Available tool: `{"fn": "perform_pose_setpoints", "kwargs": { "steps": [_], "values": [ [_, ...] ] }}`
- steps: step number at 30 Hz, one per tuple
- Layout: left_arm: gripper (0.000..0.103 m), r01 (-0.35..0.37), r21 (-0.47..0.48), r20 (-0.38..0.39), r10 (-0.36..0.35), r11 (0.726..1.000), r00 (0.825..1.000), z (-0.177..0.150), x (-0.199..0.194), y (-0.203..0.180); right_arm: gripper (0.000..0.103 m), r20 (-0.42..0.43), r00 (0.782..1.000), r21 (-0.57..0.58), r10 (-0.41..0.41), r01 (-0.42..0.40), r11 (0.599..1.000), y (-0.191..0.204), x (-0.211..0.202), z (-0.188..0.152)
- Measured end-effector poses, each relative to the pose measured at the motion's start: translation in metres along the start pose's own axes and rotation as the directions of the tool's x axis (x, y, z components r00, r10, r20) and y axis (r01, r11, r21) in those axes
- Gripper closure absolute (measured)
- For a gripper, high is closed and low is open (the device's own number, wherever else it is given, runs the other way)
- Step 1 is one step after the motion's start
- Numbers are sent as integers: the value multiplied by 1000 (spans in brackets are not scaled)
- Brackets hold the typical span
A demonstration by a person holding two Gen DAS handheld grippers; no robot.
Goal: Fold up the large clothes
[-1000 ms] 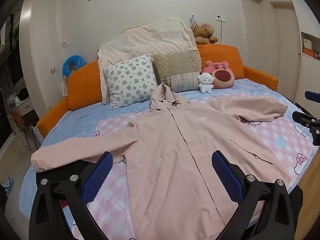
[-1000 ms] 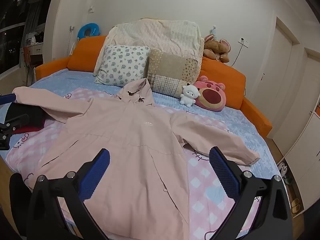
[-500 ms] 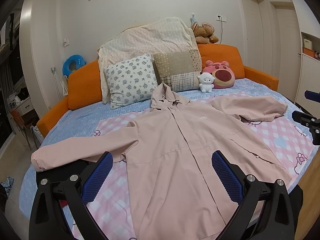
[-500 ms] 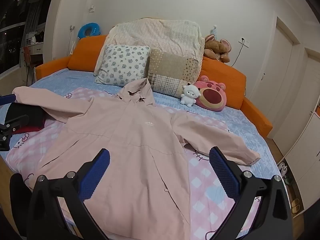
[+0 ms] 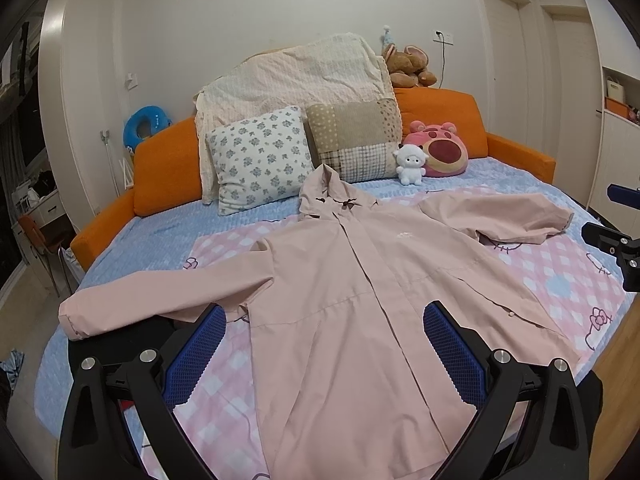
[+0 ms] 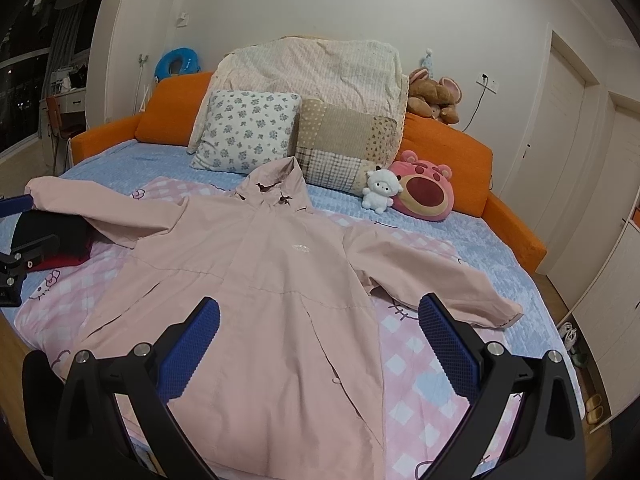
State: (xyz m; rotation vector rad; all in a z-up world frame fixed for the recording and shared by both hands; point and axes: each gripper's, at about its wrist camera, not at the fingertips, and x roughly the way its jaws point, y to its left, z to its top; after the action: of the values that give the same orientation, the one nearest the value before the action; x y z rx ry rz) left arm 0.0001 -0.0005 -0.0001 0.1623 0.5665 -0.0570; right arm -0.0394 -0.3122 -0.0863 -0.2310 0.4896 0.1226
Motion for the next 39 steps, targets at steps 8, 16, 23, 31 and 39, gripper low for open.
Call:
{"fn": "perform_pose_setpoints", "kwargs": {
  "steps": [8,16,23,31,39],
  "values": [
    [3,2,1,-2,-2,1000,1000,0,0,0,5,0,1000,13,6,-6,1000,2,0,-1],
    [3,-1,7,-4,1,1000,1000,-6,2,0,5,-4,1000,11,10,-10,1000,5,1,0],
    [3,1,12,-13,-1,1000,1000,-10,5,-9,5,-4,1000,11,8,-8,1000,6,2,0],
    [3,18,7,-30,-17,1000,999,-9,9,-8,5,-30,999,16,29,-28,999,8,6,-4],
    [3,17,4,-35,-17,1000,999,-14,10,-5,5,-32,999,12,26,-26,1000,8,7,-4]
  ]
}}
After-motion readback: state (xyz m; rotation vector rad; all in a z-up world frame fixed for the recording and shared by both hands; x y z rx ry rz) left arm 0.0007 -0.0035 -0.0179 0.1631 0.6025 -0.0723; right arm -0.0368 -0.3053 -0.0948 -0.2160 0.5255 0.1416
